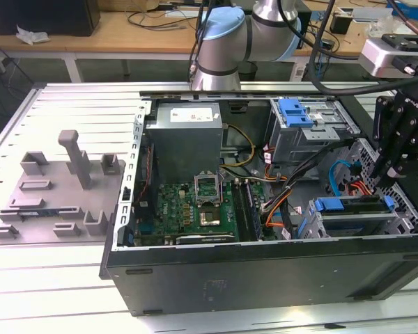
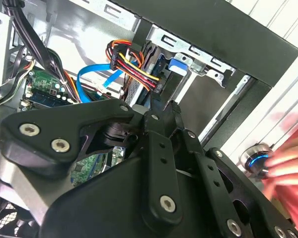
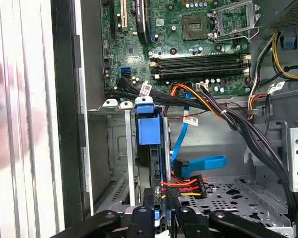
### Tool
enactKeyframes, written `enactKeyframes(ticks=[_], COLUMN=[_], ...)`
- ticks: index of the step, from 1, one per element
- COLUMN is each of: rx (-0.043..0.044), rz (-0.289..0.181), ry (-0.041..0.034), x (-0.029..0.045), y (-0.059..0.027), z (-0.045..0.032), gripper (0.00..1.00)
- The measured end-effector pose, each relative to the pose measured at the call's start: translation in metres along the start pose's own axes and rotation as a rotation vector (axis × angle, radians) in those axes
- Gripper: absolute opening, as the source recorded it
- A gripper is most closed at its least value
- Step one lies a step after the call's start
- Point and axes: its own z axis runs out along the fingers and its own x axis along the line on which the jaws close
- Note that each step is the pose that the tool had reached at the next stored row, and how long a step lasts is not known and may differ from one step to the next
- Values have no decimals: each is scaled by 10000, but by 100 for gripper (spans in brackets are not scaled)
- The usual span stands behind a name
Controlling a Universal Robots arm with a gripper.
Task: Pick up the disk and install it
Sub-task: 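Insert the second disk wire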
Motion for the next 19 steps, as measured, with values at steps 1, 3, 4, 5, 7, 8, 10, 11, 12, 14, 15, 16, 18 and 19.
enactKeyframes(ticks=[1, 3, 4, 5, 7, 8, 10, 11, 12, 14, 15, 16, 18, 19], rx=[0, 0, 9, 15, 0, -24, -45, -44, -42, -38, -37, -35, -35, -34], rz=[0, 0, 1, 3, 4, 3, 0, 0, -1, -1, -1, -1, 0, 0], ry=[0, 1, 157, 387, 752, 1034, 1319, 1423, 1457, 1510, 1531, 1550, 1558, 1566], x=[0, 0, -62, -123, -184, -207, -237, -266, -292, -349, -373, -391, -416, -433], y=[0, 0, 4, 8, 13, 15, 16, 17, 17, 8, 0, -5, -17, -22], z=[0, 0, -7, -16, -35, -47, -61, -70, -75, -88, -93, -97, -99, -101], gripper=[24, 24, 24, 24, 24, 24, 24, 24, 24, 24, 24, 24, 24, 24])
